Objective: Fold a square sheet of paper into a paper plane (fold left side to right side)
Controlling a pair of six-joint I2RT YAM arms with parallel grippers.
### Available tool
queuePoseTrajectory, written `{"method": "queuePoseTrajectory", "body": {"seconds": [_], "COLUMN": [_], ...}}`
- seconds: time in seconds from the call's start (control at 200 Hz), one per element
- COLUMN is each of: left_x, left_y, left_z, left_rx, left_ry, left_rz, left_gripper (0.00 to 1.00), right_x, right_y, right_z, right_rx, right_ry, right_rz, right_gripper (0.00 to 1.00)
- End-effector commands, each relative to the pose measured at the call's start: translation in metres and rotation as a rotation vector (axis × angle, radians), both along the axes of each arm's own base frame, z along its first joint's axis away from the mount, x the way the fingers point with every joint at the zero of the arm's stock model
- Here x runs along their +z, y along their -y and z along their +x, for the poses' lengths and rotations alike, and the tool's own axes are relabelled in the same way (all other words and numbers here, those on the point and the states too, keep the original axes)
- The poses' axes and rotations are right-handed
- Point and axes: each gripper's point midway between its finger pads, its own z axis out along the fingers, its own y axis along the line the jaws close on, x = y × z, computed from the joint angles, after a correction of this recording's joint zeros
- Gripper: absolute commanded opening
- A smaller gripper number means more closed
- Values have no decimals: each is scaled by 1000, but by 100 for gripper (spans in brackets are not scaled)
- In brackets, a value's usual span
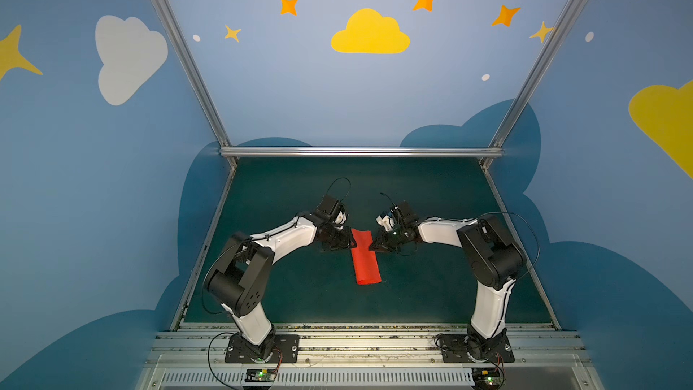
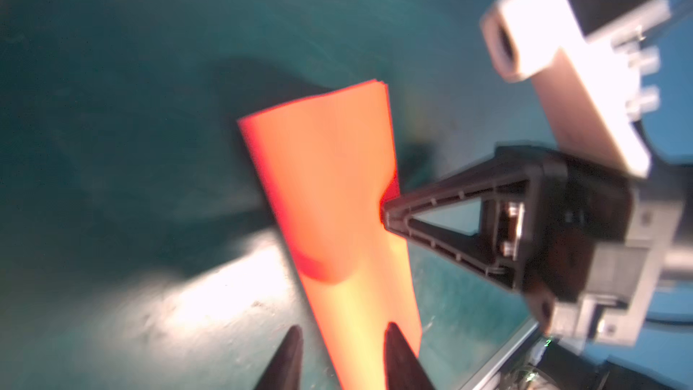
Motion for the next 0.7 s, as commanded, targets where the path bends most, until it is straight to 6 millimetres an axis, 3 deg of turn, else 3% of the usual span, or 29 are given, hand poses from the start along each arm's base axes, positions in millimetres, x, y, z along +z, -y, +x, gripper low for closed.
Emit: {"method": "queuePoseTrajectory", "body": {"seconds": [0.0, 0.13, 0.325, 0.516, 0.696], "left_x": [2, -5, -12, -2, -14], "left_y": [12, 14, 13, 19, 18], "left_z": [-3, -6, -7, -6, -10], "left_rx": [10, 7, 17, 9, 13], "left_ry": [-14, -19, -20, 15, -9], "left_rz": [-91, -96, -96, -144, -124], "left_gripper": [18, 11, 10, 10, 6], "right_x": [-21, -22, -22, -22, -23], "right_y": [20, 21, 22, 22, 23], "right_z": [-13, -13, -15, -14, -15], "right_rx": [-31, -33, -35, -35, -35], "right_ry": [-54, -53, -55, -56, -57], "right_rz": [-95, -98, -100, -101, -101], "right_gripper": [0, 0, 0, 0, 0]}}
